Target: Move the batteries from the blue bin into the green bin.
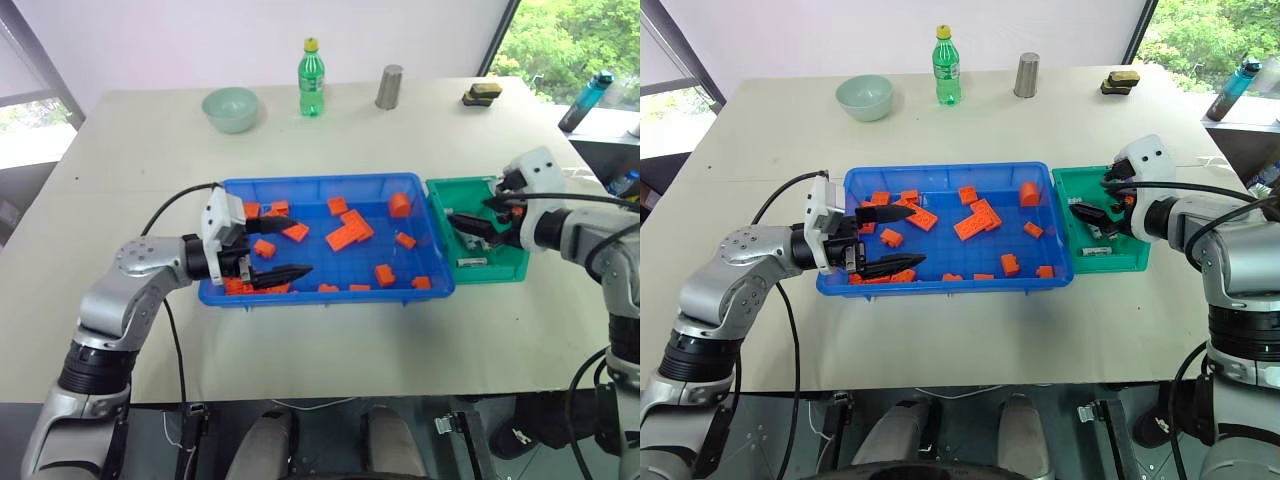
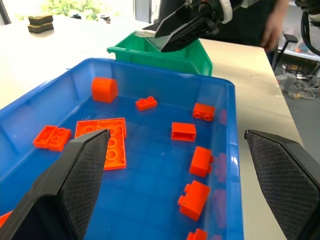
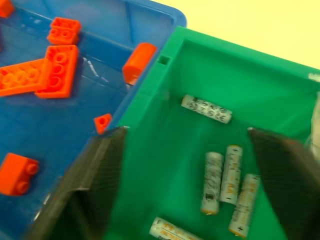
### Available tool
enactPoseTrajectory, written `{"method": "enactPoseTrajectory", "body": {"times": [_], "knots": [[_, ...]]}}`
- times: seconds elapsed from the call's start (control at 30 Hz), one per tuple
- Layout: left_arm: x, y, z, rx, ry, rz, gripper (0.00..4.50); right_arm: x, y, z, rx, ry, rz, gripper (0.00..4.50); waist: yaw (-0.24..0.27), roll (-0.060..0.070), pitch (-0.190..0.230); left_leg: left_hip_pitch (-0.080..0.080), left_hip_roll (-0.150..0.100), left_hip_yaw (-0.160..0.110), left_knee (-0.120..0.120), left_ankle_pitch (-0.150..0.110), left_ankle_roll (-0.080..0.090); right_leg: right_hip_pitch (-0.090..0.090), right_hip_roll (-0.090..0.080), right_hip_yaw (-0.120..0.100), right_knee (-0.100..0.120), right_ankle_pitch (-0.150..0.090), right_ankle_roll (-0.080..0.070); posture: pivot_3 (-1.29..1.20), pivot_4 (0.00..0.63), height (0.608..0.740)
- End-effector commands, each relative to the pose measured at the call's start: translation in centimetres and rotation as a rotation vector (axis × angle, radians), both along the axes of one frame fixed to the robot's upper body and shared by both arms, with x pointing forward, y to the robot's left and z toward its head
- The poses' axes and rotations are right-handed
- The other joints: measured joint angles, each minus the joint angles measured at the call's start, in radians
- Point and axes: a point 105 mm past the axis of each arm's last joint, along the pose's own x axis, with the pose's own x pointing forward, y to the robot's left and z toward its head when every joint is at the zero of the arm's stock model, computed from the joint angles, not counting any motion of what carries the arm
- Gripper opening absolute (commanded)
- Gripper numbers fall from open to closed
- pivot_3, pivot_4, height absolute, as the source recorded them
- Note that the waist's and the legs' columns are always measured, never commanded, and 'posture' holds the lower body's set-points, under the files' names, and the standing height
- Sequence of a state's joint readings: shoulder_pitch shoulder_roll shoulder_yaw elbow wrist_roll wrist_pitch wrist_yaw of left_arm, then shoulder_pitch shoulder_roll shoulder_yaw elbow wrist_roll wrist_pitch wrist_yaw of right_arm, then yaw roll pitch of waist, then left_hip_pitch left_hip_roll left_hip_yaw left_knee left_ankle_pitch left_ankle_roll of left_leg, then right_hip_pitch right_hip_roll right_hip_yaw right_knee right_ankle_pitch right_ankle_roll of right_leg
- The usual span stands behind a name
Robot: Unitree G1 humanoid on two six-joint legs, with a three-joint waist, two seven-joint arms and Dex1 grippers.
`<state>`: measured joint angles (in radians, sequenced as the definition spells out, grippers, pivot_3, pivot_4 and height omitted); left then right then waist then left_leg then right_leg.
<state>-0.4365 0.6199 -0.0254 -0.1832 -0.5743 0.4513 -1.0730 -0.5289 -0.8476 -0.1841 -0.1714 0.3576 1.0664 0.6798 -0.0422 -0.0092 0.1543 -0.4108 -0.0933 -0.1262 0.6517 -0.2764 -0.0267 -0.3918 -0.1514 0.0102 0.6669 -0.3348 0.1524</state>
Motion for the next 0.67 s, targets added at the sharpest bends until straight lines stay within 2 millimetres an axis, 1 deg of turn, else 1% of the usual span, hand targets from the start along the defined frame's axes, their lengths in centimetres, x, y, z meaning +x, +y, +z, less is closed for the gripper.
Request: {"method": "enactPoseTrajectory", "body": {"times": [0.03, 0.2, 0.23, 0.33, 0.43, 0.47, 0.53, 0.67], "knots": [[0.2, 1.7, 1.0, 0.022, -0.039, 0.025, 4.5, -1.5, -1.9, 2.0, -0.048, -0.073, 0.055, 3.81, 0.005, 0.0, 0.0, 0.0, 0.0, -0.001, 0.0, 0.0, 0.0, 0.0, 0.0, 0.0, 0.0, 0.0, 0.0, 0.0, 0.15, 0.727], [0.6, 5.9, 1.9, 0.095, -0.048, 0.105, 4.5, -4.7, -5.5, 4.0, -0.067, -0.136, 0.181, 3.81, 0.002, 0.0, 0.0, 0.0, 0.0, 0.0, 0.001, 0.0, 0.001, 0.001, 0.0, 0.0, -0.001, 0.0, 0.0, 0.0, 0.15, 0.727], [0.6, 7.0, 2.3, 0.107, -0.044, 0.127, 4.5, -5.3, -6.6, 4.2, -0.072, -0.134, 0.188, 3.81, 0.001, 0.0, 0.0, 0.0, 0.0, 0.0, 0.0, 0.0, 0.001, 0.001, 0.0, 0.0, -0.001, 0.0, 0.0, 0.0, 0.15, 0.727], [0.0, 10.5, 3.2, 0.151, -0.009, 0.184, 4.5, -7.1, -9.9, 3.9, -0.087, -0.086, 0.18, 3.81, -0.002, 0.0, 0.0, 0.002, 0.001, 0.001, 0.0, 0.0, 0.001, 0.002, 0.001, -0.001, -0.001, 0.0, 0.0, 0.0, 0.15, 0.727], [0.0, 13.2, 3.9, 0.172, 0.012, 0.256, 4.5, -8.0, -11.7, 3.7, -0.057, -0.068, 0.169, 3.81, -0.004, 0.0, 0.001, 0.003, 0.001, 0.002, -0.001, -0.001, 0.001, 0.002, 0.001, -0.001, -0.001, 0.0, 0.0, 0.0, 0.15, 0.727], [0.2, 14.0, 4.0, 0.179, 0.003, 0.289, 4.5, -7.9, -12.0, 3.5, -0.059, -0.076, 0.16, 3.81, -0.005, 0.0, 0.0, 0.003, 0.001, 0.002, -0.001, -0.001, 0.001, 0.002, 0.001, -0.001, -0.001, 0.0, 0.0, 0.0, 0.15, 0.727], [0.5, 14.9, 4.1, 0.188, -0.011, 0.326, 4.5, -7.7, -12.2, 3.3, -0.063, -0.085, 0.152, 3.81, -0.003, 0.002, 0.001, 0.004, 0.001, 0.003, -0.001, -0.001, 0.001, 0.003, 0.0, 0.0, -0.001, 0.0, 0.0, 0.0, 0.15, 0.727], [1.2, 15.6, 3.5, 0.184, -0.015, 0.379, 4.5, -6.9, -11.0, 2.8, -0.039, -0.11, 0.176, 3.81, -0.003, 0.002, 0.001, 0.004, 0.002, 0.004, 0.0, -0.001, 0.001, 0.003, 0.0, 0.0, -0.001, 0.0, 0.0, 0.0, 0.15, 0.727]]}}
